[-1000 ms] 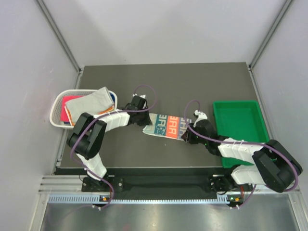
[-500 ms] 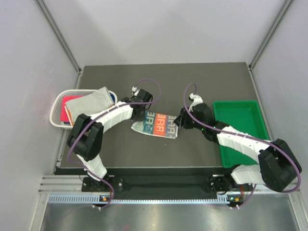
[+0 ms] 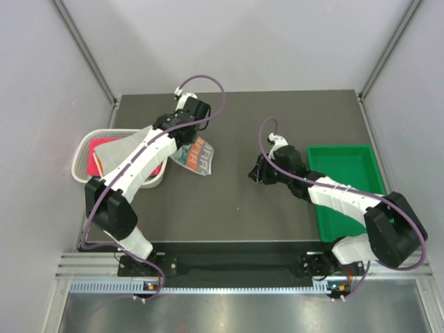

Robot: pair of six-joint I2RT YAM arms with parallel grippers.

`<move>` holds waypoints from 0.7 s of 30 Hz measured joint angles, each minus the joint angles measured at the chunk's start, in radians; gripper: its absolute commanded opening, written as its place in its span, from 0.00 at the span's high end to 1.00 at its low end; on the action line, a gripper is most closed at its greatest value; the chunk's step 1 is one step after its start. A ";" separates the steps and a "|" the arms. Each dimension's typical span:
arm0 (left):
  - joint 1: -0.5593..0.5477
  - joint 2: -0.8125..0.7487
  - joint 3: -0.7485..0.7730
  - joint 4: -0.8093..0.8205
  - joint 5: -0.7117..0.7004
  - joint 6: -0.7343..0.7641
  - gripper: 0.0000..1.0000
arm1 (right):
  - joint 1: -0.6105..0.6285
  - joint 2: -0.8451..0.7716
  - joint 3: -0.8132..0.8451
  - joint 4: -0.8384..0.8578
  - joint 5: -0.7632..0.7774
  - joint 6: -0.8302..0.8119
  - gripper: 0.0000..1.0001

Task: Fold and stack the towels
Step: Neatly place the folded towel into the bin

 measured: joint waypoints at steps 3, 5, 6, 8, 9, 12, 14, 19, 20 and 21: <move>0.014 0.000 0.063 -0.047 -0.040 0.037 1.00 | -0.001 0.005 0.000 0.000 -0.004 -0.003 0.59; 0.019 0.000 0.102 -0.069 -0.056 0.055 1.00 | -0.001 0.011 0.000 0.000 -0.007 -0.004 0.59; 0.020 0.000 0.123 -0.079 -0.067 0.066 1.00 | -0.001 0.013 0.000 0.000 -0.008 -0.004 0.59; 0.021 0.000 0.156 -0.093 -0.076 0.083 1.00 | -0.002 0.016 0.000 0.001 -0.012 -0.003 0.59; 0.021 0.000 0.171 -0.100 -0.079 0.090 1.00 | -0.002 0.017 0.000 0.002 -0.014 -0.003 0.59; 0.021 0.000 0.222 -0.124 -0.094 0.112 1.00 | -0.002 0.023 0.000 0.003 -0.019 -0.003 0.59; 0.021 0.000 0.252 -0.135 -0.104 0.125 1.00 | -0.002 0.027 0.000 0.003 -0.022 -0.003 0.59; 0.024 0.000 0.313 -0.159 -0.121 0.147 1.00 | -0.002 0.029 0.000 0.004 -0.023 -0.003 0.59; 0.026 0.000 0.325 -0.165 -0.121 0.152 1.00 | -0.002 0.029 0.000 0.004 -0.023 -0.003 0.60; 0.029 0.000 0.337 -0.170 -0.121 0.156 1.00 | -0.002 0.029 0.000 0.004 -0.023 -0.003 0.60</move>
